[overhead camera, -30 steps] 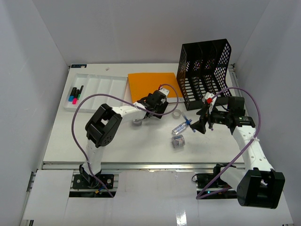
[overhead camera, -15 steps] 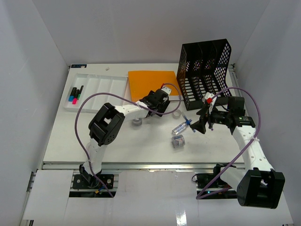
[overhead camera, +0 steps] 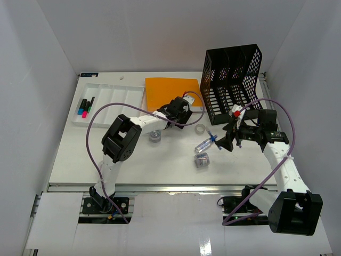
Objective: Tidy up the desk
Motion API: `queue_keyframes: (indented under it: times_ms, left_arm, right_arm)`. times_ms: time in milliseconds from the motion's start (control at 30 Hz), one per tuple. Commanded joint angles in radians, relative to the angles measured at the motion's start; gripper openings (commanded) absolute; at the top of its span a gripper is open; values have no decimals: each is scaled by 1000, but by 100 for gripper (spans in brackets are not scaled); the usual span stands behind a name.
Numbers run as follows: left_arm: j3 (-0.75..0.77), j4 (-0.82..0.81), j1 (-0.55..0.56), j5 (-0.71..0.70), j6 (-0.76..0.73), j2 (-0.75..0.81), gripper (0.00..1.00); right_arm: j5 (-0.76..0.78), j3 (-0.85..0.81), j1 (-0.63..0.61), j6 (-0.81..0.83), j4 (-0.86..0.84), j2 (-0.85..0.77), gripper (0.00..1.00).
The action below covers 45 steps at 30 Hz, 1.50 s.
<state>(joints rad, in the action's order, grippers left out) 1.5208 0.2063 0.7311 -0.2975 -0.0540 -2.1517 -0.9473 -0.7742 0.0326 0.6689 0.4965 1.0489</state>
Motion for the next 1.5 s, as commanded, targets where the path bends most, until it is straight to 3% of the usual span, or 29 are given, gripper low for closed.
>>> queue_keyframes:
  times_ms: [0,300,667,833,1233,1467]
  left_arm:
    - [3,60,-12,98,15,-20,76]
    - [-25,84,-13,156,27,-19,70]
    - [-102,74,-13,189,107,25,45]
    - [-156,34,-13,228,162,70,30]
    - [-299,-47,-15,396,252,362,3]
    - [-402,-29,-107,483,237,579,1]
  right_arm:
    - [-10,-14,1,4,-25,2,92]
    - [-8,-14,1,6,-24,-1,92]
    - [-11,-13,3,6,-24,-4,92]
    - [-14,-13,3,6,-21,-3,92]
    - [-19,-14,3,6,-18,-4,92]
    - [-22,-14,2,6,-17,-6,92]
